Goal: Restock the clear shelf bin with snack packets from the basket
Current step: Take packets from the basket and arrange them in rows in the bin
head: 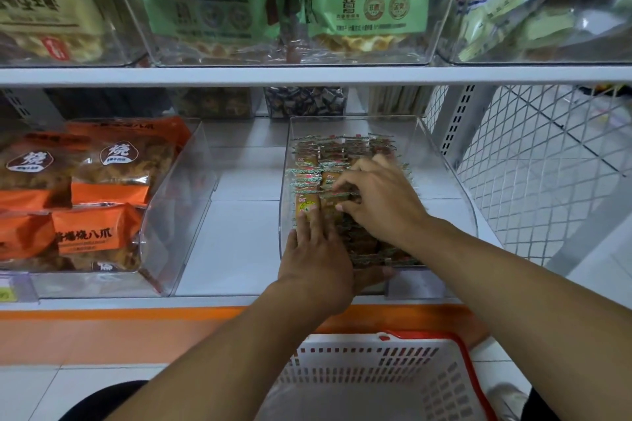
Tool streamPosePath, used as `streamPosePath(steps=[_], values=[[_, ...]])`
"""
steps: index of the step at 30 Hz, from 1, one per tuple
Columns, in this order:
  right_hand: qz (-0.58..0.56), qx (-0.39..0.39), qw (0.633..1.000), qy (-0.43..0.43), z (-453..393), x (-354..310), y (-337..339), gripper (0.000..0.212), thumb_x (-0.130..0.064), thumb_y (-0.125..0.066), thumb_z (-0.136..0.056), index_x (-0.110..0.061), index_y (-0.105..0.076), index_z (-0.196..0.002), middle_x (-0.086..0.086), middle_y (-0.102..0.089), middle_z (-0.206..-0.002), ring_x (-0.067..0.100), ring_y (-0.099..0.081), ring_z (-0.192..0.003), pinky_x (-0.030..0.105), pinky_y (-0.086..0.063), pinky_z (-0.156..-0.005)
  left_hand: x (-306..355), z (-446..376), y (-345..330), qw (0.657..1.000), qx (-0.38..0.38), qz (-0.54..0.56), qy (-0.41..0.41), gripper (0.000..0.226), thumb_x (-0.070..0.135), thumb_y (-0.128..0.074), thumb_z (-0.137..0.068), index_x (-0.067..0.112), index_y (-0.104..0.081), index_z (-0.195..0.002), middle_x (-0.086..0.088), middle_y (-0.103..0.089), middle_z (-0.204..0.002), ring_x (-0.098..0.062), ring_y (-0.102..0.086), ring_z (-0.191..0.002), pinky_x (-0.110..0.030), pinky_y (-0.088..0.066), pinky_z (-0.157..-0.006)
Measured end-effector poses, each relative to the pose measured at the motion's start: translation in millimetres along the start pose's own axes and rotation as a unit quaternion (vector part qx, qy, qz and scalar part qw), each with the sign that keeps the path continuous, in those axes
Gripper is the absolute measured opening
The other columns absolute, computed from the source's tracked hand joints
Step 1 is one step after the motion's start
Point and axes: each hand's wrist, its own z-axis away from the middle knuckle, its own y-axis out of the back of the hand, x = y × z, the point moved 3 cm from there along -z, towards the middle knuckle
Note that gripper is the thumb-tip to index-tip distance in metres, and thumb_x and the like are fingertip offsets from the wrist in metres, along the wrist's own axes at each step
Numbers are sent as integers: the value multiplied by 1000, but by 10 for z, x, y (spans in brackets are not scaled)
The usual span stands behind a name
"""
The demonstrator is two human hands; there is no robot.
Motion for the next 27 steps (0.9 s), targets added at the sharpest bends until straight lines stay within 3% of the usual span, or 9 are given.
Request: streamPosePath(steps=[5,8,11,17,21,27], values=[[1,0,1000,19,-48,7,3,29,-34,-49,-104,-27,-71,-122,-9,-59,-101,11,-31,-94,34,-30,-85,10,14,5,1000,4,-3,-3,124,90,-33,-78,12,17,-160,-13,28,-166,-32,21,-155,-47,1,-128],[28,-18,999,29,-82,37,-12,26,-32,-54,-102,-29,-72,-120,-13,-49,-93,10,-28,-91,31,-19,-78,12,17,0,1000,11,-1,-7,122,89,-34,-79,14,18,-160,-11,29,-166,-31,21,-155,-47,1,-127],[11,-16,1000,16,-135,28,-31,18,-32,-60,-98,-30,-75,-110,-10,-66,-99,10,-30,-89,30,-14,-75,9,7,-6,1000,19,3,-13,122,90,-36,-78,17,16,-161,-8,32,-165,-31,22,-155,-48,0,-127],[54,-41,998,11,-252,28,-58,27,-38,-71,-90,-32,-73,-116,-6,-65,-105,16,-43,-103,32,-20,-81,12,24,-30,999,27,-6,-26,118,88,-36,-80,19,15,-161,-5,30,-166,-27,22,-155,-48,0,-128],[47,-36,998,17,-278,5,-43,16,-38,-71,-89,-35,-78,-103,-11,-63,-95,10,-36,-91,33,-22,-83,13,28,-29,999,18,-34,-22,120,89,-34,-80,15,14,-161,-6,31,-166,-27,22,-155,-48,0,-128],[-59,51,995,-58,-248,21,-4,7,-27,-70,-92,-27,-77,-90,-11,-59,-90,8,-43,-92,31,-35,-92,16,27,-24,999,2,-49,-4,125,90,-30,-79,7,16,-159,-13,21,-168,-30,17,-156,-47,0,-128]])
